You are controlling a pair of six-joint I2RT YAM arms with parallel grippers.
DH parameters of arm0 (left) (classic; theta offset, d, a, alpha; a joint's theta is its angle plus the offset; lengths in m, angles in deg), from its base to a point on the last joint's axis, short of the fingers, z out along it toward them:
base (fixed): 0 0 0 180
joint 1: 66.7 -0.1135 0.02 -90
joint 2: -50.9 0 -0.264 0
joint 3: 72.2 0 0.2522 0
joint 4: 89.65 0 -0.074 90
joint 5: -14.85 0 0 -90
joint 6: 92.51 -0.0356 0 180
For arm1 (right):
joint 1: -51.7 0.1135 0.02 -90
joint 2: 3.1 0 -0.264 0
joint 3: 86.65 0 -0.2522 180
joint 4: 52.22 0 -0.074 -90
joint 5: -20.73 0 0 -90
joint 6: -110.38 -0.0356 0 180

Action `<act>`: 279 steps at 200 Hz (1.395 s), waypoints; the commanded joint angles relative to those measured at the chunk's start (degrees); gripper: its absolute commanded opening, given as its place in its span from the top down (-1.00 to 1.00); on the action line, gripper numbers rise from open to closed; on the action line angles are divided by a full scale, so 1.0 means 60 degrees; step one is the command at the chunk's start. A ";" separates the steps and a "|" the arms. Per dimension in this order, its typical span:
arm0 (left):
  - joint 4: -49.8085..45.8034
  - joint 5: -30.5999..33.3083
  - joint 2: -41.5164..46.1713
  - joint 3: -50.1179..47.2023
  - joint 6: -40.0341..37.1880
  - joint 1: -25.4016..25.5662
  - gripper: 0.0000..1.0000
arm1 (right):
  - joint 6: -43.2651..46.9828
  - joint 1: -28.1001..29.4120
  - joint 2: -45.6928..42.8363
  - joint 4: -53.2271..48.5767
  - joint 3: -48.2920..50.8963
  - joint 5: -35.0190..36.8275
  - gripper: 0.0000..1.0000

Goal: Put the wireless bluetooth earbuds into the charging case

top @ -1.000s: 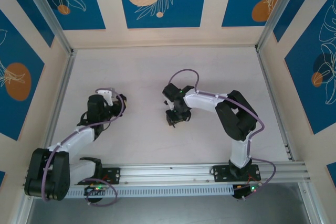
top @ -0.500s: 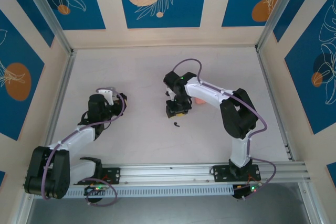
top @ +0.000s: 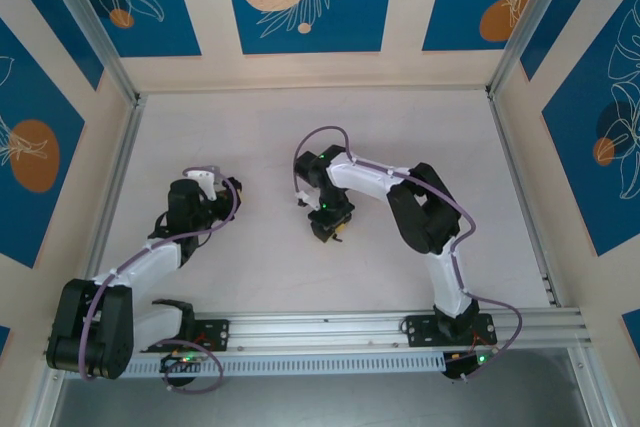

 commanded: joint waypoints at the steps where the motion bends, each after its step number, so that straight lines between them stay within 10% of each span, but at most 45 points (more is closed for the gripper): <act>1: 0.0131 0.0054 0.0105 0.0285 -0.0235 0.0086 0.74 | 0.0712 0.0050 0.0254 -0.0479 -0.0357 0.0187 0.21; 207: 0.0117 0.0009 0.0025 0.0242 -0.0272 0.0204 0.74 | 0.0620 -0.0102 0.0204 0.0353 0.0295 0.0607 0.59; 279: 0.3816 -0.0682 -0.1243 -0.0634 -0.0938 0.1650 0.75 | -0.0841 -0.1131 -0.1793 0.2659 0.2102 -0.0617 0.62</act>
